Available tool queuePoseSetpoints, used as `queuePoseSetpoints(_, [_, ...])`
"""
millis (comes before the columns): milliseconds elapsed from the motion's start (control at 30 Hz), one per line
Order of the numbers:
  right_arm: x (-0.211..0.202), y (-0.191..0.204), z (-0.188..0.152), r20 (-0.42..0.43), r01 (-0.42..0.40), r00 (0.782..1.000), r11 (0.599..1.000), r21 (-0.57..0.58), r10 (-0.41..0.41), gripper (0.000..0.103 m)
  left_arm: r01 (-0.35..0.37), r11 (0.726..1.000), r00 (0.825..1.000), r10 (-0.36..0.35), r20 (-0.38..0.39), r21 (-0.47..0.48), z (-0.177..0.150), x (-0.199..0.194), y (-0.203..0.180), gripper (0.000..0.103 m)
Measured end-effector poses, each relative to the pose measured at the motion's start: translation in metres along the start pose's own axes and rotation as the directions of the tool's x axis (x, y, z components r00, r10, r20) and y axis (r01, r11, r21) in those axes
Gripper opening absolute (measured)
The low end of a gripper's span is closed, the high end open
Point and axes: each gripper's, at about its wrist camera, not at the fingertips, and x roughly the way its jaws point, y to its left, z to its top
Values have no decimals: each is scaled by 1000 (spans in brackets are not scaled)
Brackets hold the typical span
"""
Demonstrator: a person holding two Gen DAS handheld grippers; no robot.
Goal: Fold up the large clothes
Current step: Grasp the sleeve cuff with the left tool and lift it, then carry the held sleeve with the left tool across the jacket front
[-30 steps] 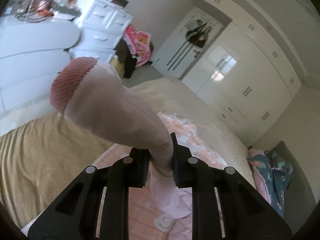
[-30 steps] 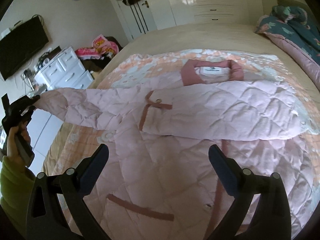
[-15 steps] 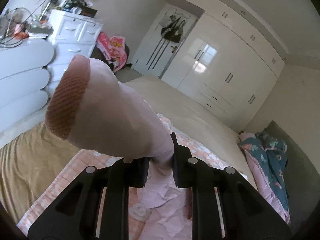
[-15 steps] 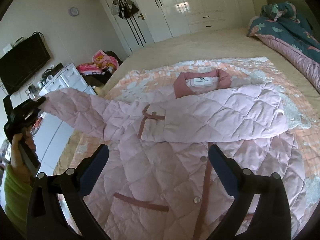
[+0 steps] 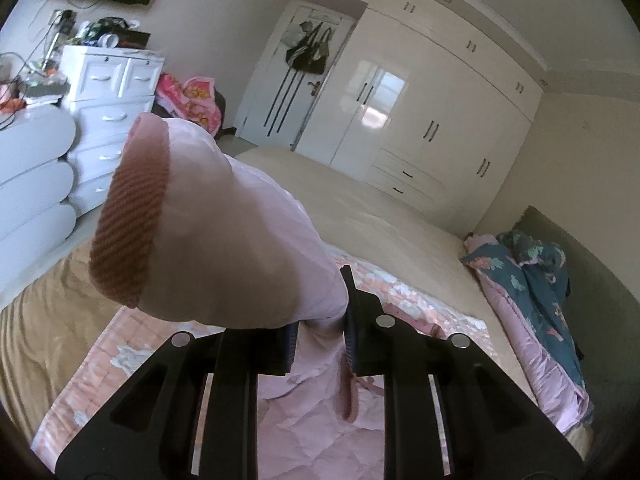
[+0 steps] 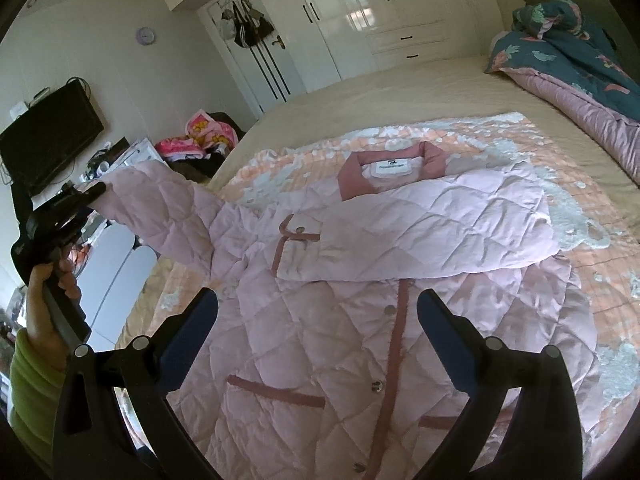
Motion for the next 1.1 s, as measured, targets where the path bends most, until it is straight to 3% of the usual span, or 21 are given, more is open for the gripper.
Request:
queuePoseSetpoints(633, [-22, -34, -1, 46, -5, 999, 998, 63, 2, 99, 107, 987, 994, -103, -43, 116, -28, 8, -77, 11])
queuePoseSetpoints(1100, [-27, -71, -8, 50, -18, 999, 989, 145, 11, 99, 193, 968, 978, -177, -108, 162, -62, 25, -130, 11])
